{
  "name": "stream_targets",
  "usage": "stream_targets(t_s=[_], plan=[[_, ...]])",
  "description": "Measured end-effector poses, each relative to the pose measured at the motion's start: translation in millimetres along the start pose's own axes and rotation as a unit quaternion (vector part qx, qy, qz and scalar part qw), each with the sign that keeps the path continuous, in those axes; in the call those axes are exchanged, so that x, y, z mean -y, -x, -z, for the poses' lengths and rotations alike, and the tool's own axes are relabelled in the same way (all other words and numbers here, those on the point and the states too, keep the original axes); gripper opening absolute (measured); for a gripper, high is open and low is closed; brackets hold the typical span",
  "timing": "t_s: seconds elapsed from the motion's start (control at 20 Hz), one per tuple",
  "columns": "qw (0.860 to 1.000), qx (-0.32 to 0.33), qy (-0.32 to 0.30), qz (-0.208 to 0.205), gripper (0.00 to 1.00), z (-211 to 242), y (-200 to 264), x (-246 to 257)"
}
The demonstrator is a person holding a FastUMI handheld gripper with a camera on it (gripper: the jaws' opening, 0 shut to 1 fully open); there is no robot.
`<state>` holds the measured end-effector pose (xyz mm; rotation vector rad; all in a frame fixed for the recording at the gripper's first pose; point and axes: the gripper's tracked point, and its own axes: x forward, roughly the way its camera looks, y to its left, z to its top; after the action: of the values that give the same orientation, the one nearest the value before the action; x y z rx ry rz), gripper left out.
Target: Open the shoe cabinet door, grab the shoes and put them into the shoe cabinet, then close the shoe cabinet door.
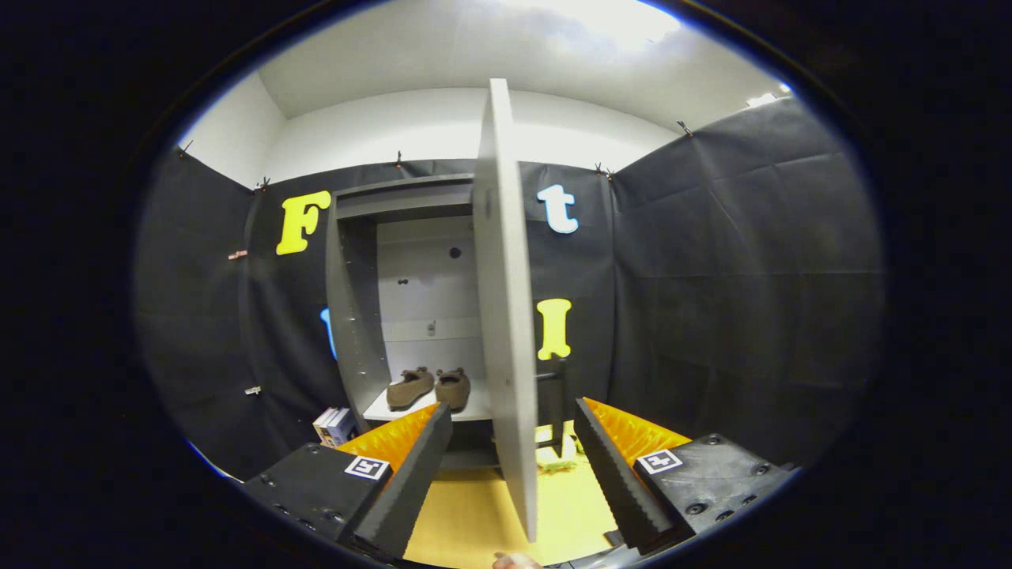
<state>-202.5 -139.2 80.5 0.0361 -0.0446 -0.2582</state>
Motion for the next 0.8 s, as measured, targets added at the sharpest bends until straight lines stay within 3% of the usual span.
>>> stream_targets(t_s=[0.35,0.8], plan=[[1.000,-0.015,-0.020,-0.017,0.98,15,-36,54],[0.996,-0.041,-0.043,-0.068,0.98,28,-78,46]])
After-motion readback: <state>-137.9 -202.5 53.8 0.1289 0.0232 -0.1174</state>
